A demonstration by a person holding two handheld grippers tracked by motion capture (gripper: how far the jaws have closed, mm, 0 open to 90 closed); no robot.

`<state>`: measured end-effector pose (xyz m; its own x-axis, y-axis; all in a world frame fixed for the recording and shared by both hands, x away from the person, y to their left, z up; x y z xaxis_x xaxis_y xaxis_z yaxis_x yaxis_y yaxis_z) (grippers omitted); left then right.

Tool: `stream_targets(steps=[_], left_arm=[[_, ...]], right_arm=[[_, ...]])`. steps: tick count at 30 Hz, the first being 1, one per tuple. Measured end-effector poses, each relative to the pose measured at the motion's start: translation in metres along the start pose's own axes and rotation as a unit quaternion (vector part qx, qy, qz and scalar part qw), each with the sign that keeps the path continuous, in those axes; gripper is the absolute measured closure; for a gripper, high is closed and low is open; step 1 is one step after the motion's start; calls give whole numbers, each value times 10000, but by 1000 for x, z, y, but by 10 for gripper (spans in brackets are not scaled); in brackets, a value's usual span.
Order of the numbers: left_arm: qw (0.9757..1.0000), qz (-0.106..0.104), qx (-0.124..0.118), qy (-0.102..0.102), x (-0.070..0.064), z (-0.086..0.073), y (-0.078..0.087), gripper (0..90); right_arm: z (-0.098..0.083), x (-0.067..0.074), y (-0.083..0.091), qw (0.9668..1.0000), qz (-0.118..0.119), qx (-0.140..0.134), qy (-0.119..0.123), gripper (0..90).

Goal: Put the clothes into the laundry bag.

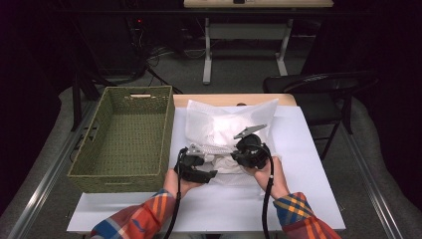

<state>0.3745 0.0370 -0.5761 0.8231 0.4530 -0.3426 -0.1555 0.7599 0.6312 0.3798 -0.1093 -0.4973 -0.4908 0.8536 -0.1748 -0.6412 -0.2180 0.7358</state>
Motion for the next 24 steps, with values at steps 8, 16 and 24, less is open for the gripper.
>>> stream_targets(steps=[8, 16, 24], left_arm=[[9976, -13, 557, -418, -17, -22, -2, 312], [9968, 197, 602, -493, -9, -27, -23, 559], [9971, 290, 351, -614, -1, -27, -23, 870]], right_arm=[[0, 0, 0, 10000, 6, 7, 4, 877], [-1, -3, 1, 10000, 28, 18, -6, 877], [-3, -4, 0, 10000, 35, 45, -27, 875]])
Point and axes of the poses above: each handheld gripper's, and its own axes: y roughly backward along the jaws, z roughly out of its top, x roughly to its left, the point moved 7 cm from there along -y, roughly forward along the jaws, and after that the axes turned 15 degrees about -z, right-handed, at the moved point
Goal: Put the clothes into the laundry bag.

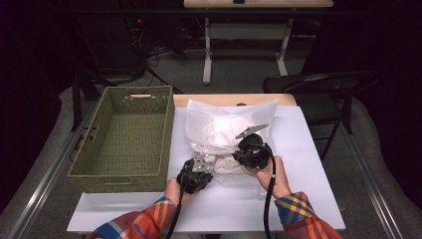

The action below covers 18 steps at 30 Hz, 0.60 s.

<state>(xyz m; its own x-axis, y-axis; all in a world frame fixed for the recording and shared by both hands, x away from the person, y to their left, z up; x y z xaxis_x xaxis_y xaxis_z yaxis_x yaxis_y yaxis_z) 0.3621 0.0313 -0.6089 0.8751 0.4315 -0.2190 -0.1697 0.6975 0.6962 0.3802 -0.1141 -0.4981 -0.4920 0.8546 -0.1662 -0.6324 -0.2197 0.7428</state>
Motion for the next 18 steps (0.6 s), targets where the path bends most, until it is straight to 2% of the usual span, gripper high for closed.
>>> stream_targets(steps=[8, 18], left_arm=[[9998, -217, 45, 9, -3, -3, 4, 896], [9978, -598, 265, -75, -25, -16, 22, 899]], right_arm=[[-1, -1, -1, 10000, -8, 11, 8, 875], [-2, -5, 0, 10000, -32, -3, -8, 875]])
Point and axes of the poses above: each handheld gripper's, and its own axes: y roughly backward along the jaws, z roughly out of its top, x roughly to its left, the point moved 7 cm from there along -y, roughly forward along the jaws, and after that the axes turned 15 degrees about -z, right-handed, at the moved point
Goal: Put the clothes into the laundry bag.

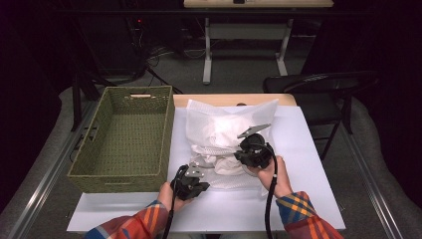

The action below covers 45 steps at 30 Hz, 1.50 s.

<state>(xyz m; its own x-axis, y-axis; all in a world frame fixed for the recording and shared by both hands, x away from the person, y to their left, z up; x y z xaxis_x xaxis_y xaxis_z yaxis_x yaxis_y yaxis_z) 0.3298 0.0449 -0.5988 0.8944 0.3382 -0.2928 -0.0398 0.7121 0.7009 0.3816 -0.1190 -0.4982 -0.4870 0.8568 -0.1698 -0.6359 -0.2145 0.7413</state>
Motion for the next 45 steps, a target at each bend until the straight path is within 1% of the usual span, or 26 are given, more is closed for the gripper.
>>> stream_targets(steps=[1, 4, 6, 7, 8, 9, 10, 12, 13, 14, 15, 16, 17, 18, 20, 23, 25, 26, 29, 32, 35, 37, 38, 40, 41, 45], left_arm=[[10000, -42, 53, 1, -2, -2, 1, 899], [10000, -66, 44, -38, -6, -4, 4, 897], [10000, -57, 52, -58, -6, -3, 4, 864], [9999, -62, 63, -69, -7, -2, 2, 805], [9999, -33, 95, -77, -8, -1, 0, 702], [9998, -64, 128, -125, -10, 0, -3, 632], [9996, -78, 182, -196, -12, 1, -6, 613], [9992, 111, 252, -280, -15, 4, -14, 503], [9987, 172, 317, -372, -16, 6, -18, 501], [9979, 269, 398, -430, -15, 6, -22, 503], [9985, 241, 278, -413, -16, 8, -24, 523], [9985, 268, 234, -410, -16, 9, -26, 592], [9983, 275, 230, -464, -16, 10, -26, 615], [9982, 281, 214, -494, -15, 11, -27, 687], [9985, 248, 145, -460, -14, 12, -28, 786], [9988, 203, 116, -440, -14, 12, -28, 884], [9990, 137, 122, -406, -14, 11, -27, 895], [9993, 42, 115, -361, -15, 10, -26, 897], [9990, -190, 165, -358, -21, 7, -20, 899], [9979, -460, 264, -359, -30, 2, -10, 898], [9967, -661, 298, -374, -39, -4, -3, 898], [9961, -694, 372, -404, -45, -9, 1, 898], [9953, -779, 402, -419, -48, -12, 2, 898], [9948, -780, 475, -447, -51, -16, 6, 897], [9944, -861, 439, -426, -53, -17, 6, 897], [9945, -855, 421, -431, -55, -18, 12, 891]], right_arm=[[0, 0, 0, 10000, -5, 0, -4, 875], [0, 0, 0, 10000, -7, 9, -11, 875], [0, 0, 0, 10000, -5, 7, -16, 874], [1, 0, 0, 10000, -6, 5, -26, 874], [1, 1, 1, 10000, -7, 3, -28, 874], [1, 1, 1, 10000, -6, 2, -27, 874], [1, 0, 1, 10000, -5, 6, -34, 874], [1, 0, 0, 10000, -3, 8, -26, 874], [1, 0, 0, 10000, -2, 7, -25, 874], [1, 0, 1, 10000, 1, 10, -36, 873], [1, 1, 1, 10000, 0, 8, -37, 873], [1, 0, 1, 10000, 0, 0, -26, 873], [1, 0, 1, 10000, 0, -1, -23, 873], [1, 0, 1, 10000, -6, -12, -12, 873], [0, -1, 1, 10000, -5, -7, -24, 873], [0, -2, 1, 10000, 1, -2, -37, 873], [0, -2, 2, 10000, -2, -1, -32, 873], [0, -2, 2, 10000, 0, -1, -34, 872], [0, -3, 2, 10000, -9, -2, -31, 873], [-1, -5, 2, 10000, -16, 13, -61, 873], [-1, -6, 2, 10000, -33, 3, -77, 872], [-1, -7, 1, 10000, -39, 14, -82, 873], [-1, -7, 1, 10000, -38, 16, -78, 872], [-1, -6, 1, 10000, -42, 22, -72, 872], [-1, -6, 1, 10000, -41, 19, -73, 872], [-2, -7, 2, 10000, -46, 19, -70, 872]])
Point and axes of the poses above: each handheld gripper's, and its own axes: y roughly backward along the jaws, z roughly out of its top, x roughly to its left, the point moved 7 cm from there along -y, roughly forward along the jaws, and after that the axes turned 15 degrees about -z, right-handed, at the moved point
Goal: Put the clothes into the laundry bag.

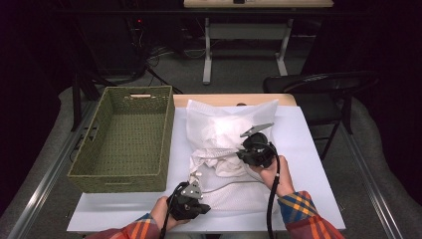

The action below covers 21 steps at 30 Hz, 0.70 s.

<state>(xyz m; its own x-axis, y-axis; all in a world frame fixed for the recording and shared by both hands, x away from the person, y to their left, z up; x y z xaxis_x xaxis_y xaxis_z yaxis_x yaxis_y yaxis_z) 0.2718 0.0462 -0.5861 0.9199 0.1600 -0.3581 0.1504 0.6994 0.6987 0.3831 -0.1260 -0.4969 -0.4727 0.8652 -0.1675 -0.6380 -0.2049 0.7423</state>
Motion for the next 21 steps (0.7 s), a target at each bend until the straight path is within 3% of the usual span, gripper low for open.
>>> stream_targets(steps=[3, 7, 12, 16, 21], left_arm=[[10000, 39, -62, -22, 0, 1, 2, 868], [9995, 252, 61, 165, 3, -2, 5, 618], [9984, 487, -198, 225, 2, 4, 14, 417], [9959, 730, -511, 164, 3, 18, 23, 362], [9907, 1148, -716, 118, 10, 27, 35, 330]], right_arm=[[-1, -1, 0, 10000, 0, 13, -14, 872], [-2, 0, 1, 10000, 36, 28, 7, 872], [-3, 1, 4, 10000, 30, 17, 25, 872], [-1, 3, 3, 10000, 32, -5, 58, 872], [-2, 4, 4, 10000, 56, 9, 68, 871]])
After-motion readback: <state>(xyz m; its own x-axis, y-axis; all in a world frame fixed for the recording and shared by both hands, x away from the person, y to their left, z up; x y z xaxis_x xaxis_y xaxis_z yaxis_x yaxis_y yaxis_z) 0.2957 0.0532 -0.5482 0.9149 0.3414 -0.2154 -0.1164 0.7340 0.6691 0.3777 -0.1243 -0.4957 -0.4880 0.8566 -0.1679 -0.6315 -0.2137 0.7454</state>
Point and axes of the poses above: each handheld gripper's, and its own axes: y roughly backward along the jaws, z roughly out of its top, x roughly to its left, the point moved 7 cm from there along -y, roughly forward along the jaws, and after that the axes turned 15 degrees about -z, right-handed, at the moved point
